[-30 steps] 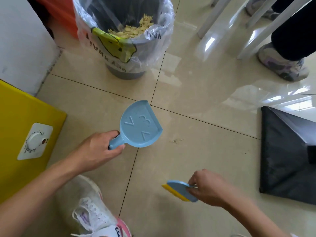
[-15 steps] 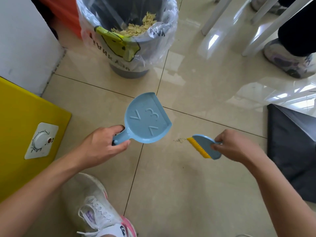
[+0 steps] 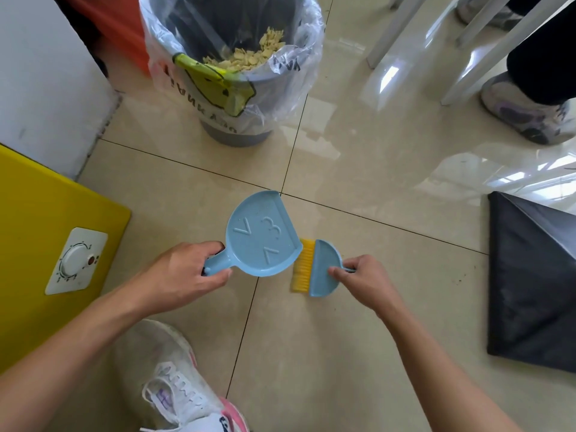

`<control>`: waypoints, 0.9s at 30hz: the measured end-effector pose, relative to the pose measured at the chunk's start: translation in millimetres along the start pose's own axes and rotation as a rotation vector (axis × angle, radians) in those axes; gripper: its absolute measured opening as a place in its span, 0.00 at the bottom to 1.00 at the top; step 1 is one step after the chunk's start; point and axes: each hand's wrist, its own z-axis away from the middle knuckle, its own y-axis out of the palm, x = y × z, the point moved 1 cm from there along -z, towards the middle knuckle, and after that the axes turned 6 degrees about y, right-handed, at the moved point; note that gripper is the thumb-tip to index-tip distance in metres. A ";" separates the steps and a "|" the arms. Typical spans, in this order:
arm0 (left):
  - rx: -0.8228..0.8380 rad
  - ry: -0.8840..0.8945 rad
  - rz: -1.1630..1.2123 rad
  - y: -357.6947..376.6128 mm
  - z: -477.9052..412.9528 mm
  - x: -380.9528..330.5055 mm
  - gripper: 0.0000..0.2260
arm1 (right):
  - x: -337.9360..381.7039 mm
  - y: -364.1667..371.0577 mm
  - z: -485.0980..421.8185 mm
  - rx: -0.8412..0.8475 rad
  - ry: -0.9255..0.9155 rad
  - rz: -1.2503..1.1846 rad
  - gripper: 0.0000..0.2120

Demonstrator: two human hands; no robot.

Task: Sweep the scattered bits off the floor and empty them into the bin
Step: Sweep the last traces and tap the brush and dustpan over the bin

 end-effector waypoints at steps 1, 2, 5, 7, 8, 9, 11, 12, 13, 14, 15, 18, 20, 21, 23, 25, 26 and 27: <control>0.009 -0.002 -0.006 0.4 -0.8 -0.3 0.12 | -1.6 -3.3 -4.0 -0.054 0.003 0.022 0.10; 0.021 -0.005 -0.010 0.7 -1.6 -0.2 0.13 | -3.9 -8.8 -6.7 -0.086 0.013 0.042 0.10; 0.083 -0.019 -0.052 2.3 -0.8 1.0 0.14 | -12.0 -31.1 -12.1 -0.118 0.039 0.087 0.14; 0.137 -0.023 -0.111 4.7 1.2 0.2 0.16 | -13.4 -45.0 -8.7 -0.122 0.036 0.121 0.13; 0.153 -0.020 -0.141 6.8 1.3 -0.6 0.17 | -13.6 -50.4 -5.8 -0.122 0.027 0.131 0.14; 0.156 -0.020 -0.158 9.2 0.8 -1.0 0.18 | -14.6 -54.8 -2.9 -0.122 0.014 0.131 0.15; 0.141 -0.043 -0.124 14.0 -0.9 1.0 0.19 | -18.0 -62.0 3.6 -0.123 0.001 0.082 0.17; 0.132 -0.061 -0.092 16.2 -1.6 3.7 0.20 | -20.3 -65.6 6.9 -0.124 0.002 0.045 0.17; 0.127 -0.077 -0.073 17.7 -2.0 6.8 0.21 | -22.1 -69.6 9.9 -0.136 0.008 0.031 0.18; 0.133 -0.090 -0.069 18.7 -2.0 9.9 0.22 | -23.5 -73.8 12.6 -0.160 0.020 0.050 0.17; 0.146 -0.102 -0.076 19.5 -1.8 12.8 0.23 | -24.6 -78.3 14.7 -0.191 0.034 0.090 0.17; 0.193 -0.133 -0.150 20.2 -4.1 17.5 0.22 | -23.6 -91.7 17.0 -0.308 0.061 0.319 0.13; 0.204 -0.152 -0.189 19.9 -8.3 17.0 0.21 | -18.8 -97.3 14.5 -0.384 0.095 0.513 0.11; 0.210 -0.160 -0.196 19.9 -10.8 16.2 0.22 | -15.8 -96.9 11.4 -0.409 0.113 0.596 0.09; 0.232 -0.171 -0.200 21.5 -17.3 12.2 0.23 | -5.6 -88.5 5.5 -0.422 0.136 0.715 0.06; 0.268 -0.181 -0.208 25.2 -26.7 4.4 0.22 | 4.9 -72.7 0.0 -0.394 0.117 0.771 0.08; 0.286 -0.183 -0.214 27.1 -32.2 -0.4 0.22 | 9.8 -63.9 -2.0 -0.377 0.095 0.782 0.10; 0.299 -0.185 -0.221 28.8 -37.9 -5.1 0.22 | 14.6 -55.4 -3.1 -0.363 0.074 0.788 0.11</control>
